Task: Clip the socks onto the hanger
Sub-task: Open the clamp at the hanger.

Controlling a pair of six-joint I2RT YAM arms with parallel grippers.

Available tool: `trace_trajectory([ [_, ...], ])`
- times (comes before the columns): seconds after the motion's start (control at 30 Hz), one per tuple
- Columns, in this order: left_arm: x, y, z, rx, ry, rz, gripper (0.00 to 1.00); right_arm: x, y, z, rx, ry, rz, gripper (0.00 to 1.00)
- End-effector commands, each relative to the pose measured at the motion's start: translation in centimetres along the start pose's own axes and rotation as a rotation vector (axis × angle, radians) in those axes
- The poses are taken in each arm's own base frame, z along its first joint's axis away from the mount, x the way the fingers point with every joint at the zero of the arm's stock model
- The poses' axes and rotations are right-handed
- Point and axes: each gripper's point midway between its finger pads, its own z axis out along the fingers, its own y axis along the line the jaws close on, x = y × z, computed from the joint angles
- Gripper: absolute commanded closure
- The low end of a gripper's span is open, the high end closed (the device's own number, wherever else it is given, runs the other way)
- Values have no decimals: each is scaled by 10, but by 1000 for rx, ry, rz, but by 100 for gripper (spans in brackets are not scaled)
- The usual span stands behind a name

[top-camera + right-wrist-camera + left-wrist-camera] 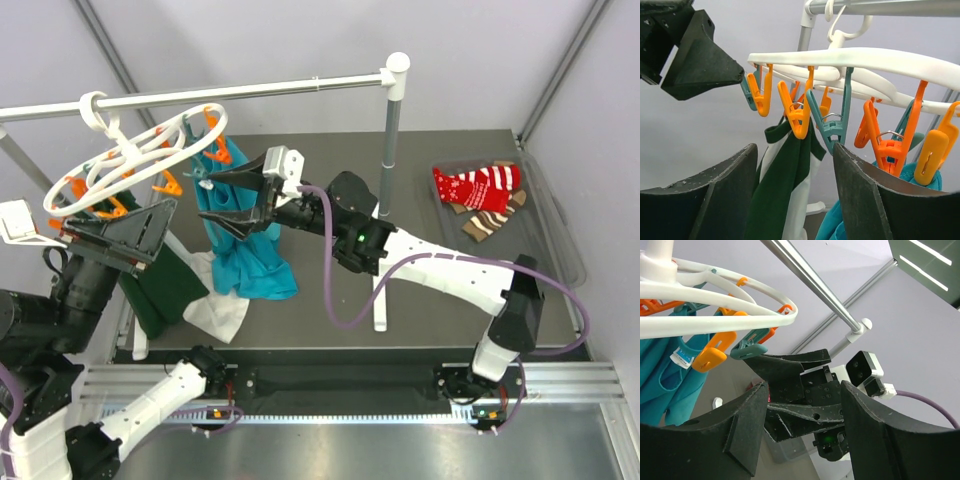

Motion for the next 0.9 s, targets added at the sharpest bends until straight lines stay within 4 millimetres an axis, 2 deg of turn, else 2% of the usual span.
trace_trajectory([
  [0.0, -7, 1, -3, -6, -34, -1, 36, -40, -12, 11, 64, -112, -70, 39],
  [0.13, -8, 2, -3, -10, -39, 5, 36, -31, -19, 11, 106, -102, -73, 40],
  [0.4, -10, 2, -2, -11, -48, 10, 35, -27, -23, 16, 124, -99, -77, 42],
  [0.43, -9, 2, -2, -10, -47, 11, 35, -32, -25, 17, 126, -109, -79, 43],
  [0.47, -9, 3, -2, -13, -48, 12, 35, -27, -24, 18, 125, -103, -75, 43],
  [0.87, -8, 2, -3, -6, -43, 12, 36, -31, -28, 26, 134, -127, -60, 50],
])
